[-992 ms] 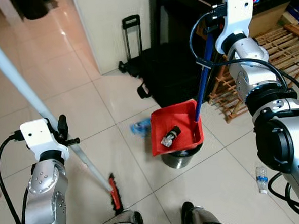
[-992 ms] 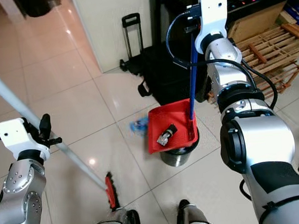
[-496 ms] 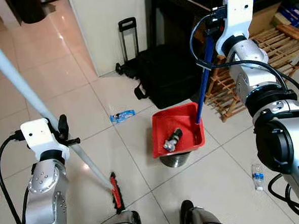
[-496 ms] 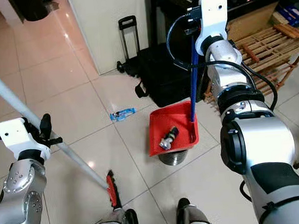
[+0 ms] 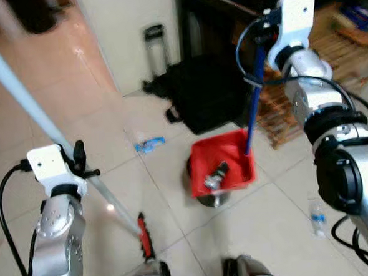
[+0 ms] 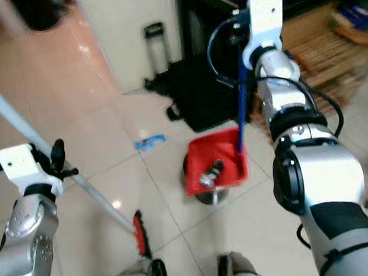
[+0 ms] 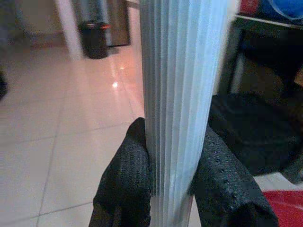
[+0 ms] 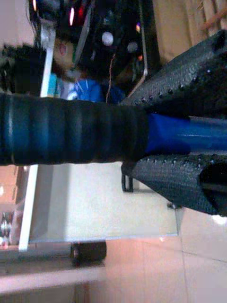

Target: Sweep floor

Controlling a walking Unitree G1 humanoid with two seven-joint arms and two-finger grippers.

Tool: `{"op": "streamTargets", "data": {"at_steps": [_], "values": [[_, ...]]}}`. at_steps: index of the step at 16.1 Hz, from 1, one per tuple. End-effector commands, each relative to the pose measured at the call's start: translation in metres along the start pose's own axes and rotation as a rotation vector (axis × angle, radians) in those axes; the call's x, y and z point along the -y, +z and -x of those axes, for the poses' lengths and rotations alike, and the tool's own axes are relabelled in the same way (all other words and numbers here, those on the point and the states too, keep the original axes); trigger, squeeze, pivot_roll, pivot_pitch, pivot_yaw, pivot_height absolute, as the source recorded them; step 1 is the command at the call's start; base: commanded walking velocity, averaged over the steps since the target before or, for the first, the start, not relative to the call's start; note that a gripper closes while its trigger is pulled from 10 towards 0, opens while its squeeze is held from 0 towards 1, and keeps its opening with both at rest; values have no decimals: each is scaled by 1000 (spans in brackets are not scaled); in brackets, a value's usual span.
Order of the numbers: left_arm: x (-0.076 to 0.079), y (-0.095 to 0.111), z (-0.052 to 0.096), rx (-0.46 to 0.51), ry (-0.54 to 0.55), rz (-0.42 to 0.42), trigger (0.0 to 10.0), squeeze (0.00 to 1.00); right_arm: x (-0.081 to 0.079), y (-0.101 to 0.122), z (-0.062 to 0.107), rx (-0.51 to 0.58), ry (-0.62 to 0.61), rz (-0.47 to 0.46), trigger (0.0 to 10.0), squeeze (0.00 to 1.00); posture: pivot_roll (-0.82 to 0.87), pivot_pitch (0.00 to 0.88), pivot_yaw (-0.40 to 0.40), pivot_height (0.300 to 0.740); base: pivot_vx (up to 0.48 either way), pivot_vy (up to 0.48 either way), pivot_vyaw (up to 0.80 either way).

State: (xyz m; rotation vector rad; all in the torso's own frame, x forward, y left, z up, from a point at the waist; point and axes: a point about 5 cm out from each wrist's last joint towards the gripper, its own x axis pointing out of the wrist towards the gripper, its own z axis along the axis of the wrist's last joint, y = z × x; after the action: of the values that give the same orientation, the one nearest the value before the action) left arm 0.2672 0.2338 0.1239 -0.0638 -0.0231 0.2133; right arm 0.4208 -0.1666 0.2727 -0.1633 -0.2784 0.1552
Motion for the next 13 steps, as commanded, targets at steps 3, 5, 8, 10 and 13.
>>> {"op": "streamTargets", "data": {"at_steps": [3,5,8,10,13], "values": [[-1,11,-1,50,4,-8,10000,0,0,13,-4,52,3,0,10000,0,55,135,63,740,0,0,0],[1,10,1,52,10,-2,10000,0,-2,29,-10,90,-9,6,10000,0,73,123,37,740,0,0,0],[3,9,3,58,21,7,10000,0,-9,54,-19,144,-14,8,10000,0,71,127,37,740,0,0,0],[3,9,2,58,19,8,10000,0,-10,55,-19,145,-12,8,10000,0,69,128,37,740,0,0,0],[4,10,3,61,21,10,10000,0,-11,62,-21,158,-17,10,10000,0,74,137,35,740,0,0,0]]}}
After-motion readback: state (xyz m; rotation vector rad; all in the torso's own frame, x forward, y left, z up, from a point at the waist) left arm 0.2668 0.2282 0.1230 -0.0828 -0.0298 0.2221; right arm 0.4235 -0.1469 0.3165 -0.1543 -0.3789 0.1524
